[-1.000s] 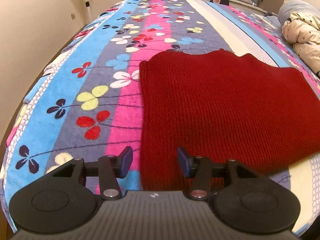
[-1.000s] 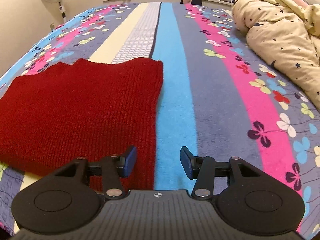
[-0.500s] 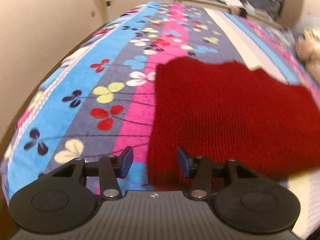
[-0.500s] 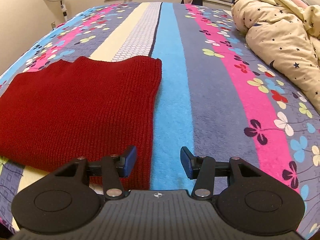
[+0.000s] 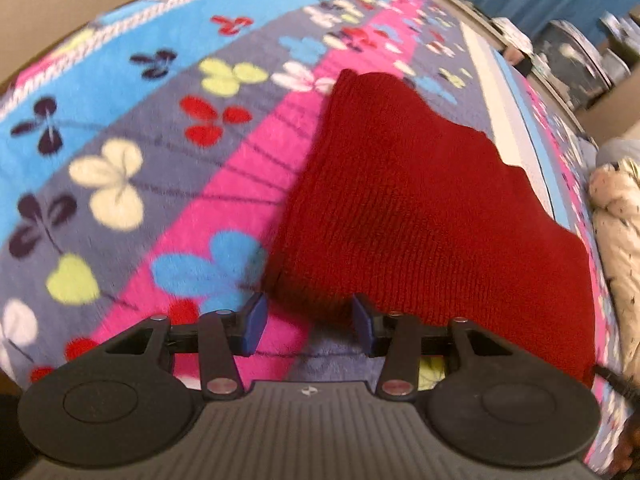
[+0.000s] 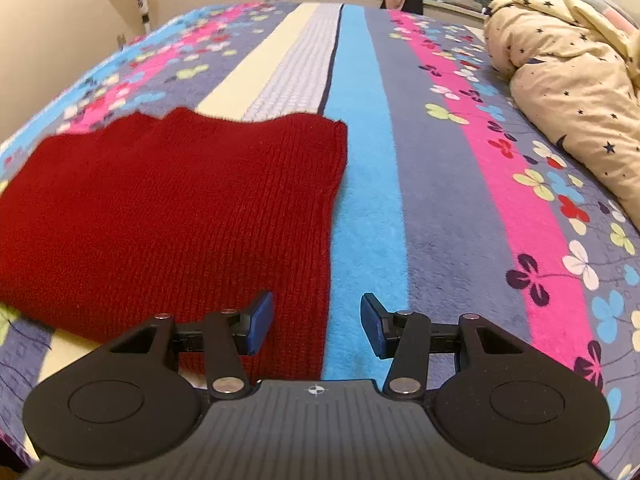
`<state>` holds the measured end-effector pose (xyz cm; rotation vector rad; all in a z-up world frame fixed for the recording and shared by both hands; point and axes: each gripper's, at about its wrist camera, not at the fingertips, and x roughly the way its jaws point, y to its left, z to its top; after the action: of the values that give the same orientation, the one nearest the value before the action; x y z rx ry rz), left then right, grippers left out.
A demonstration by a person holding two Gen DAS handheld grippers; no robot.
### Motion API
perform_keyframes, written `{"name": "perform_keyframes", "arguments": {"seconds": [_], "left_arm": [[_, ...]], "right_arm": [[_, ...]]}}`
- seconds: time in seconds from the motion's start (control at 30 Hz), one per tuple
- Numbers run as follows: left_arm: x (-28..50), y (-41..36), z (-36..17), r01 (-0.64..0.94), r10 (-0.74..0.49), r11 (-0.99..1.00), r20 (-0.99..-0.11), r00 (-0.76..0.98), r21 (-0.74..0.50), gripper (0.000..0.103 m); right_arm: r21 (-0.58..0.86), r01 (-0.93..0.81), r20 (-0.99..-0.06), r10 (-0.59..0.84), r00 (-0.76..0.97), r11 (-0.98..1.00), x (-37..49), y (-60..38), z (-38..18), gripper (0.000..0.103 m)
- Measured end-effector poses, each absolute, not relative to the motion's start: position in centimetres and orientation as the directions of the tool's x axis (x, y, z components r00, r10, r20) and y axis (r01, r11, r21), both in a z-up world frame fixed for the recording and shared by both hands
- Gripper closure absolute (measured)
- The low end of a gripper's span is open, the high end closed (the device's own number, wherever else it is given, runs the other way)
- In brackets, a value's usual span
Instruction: Fold small clothes
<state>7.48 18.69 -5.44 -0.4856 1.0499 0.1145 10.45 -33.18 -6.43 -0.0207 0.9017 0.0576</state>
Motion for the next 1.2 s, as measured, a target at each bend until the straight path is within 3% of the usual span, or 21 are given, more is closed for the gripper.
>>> {"name": "perform_keyframes", "arguments": {"seconds": [0.3, 0.43, 0.57, 0.6, 0.73, 0.87, 1.07, 1.2], "left_arm": [[8.8, 20.5, -7.4, -0.494, -0.177, 0.733, -0.833, 0.524, -0.466, 0.045], [8.9, 19.9, -7.3, -0.515, -0.143, 0.729, -0.836, 0.53, -0.451, 0.043], [9.1, 18.8, -6.0, -0.511, -0.044, 0.783, -0.85, 0.525, -0.355, 0.076], [9.3, 18.3, -5.3, -0.493, -0.012, 0.808, -0.847, 0.532, -0.321, 0.078], [10.2, 13.3, -1.0, -0.364, 0.146, 0.925, -0.787, 0.6, -0.106, 0.083], [11.7, 5.7, 3.3, -0.204, 0.173, 0.978, -0.687, 0.706, 0.036, 0.084], [12.1, -10.3, 7.1, 0.077, -0.005, 0.992, -0.579, 0.815, 0.099, 0.084], [9.7, -20.1, 5.1, 0.318, -0.21, 0.942, -0.55, 0.808, 0.108, 0.085]], "right_arm": [[-0.062, -0.102, -0.847, 0.002, 0.531, 0.993, 11.6, -31.9, -8.5, 0.05], [-0.051, -0.093, -0.852, 0.005, 0.524, 0.994, 11.6, -32.1, -8.7, 0.049], [-0.041, -0.09, -0.853, 0.012, 0.521, 0.995, 11.6, -32.3, -8.5, 0.049], [-0.034, -0.085, -0.854, 0.015, 0.52, 0.996, 11.6, -32.5, -8.5, 0.049], [-0.014, -0.07, -0.846, 0.026, 0.533, 0.997, 11.6, -32.9, -7.8, 0.049], [0.053, 0.011, -0.794, 0.036, 0.607, 0.999, 11.4, -34.9, -6.0, 0.049], [0.212, 0.197, -0.71, 0.012, 0.704, 0.957, 10.6, -39.9, -4.2, 0.049], [0.279, 0.319, -0.675, -0.051, 0.736, 0.906, 9.7, -43.5, -3.9, 0.049]]}}
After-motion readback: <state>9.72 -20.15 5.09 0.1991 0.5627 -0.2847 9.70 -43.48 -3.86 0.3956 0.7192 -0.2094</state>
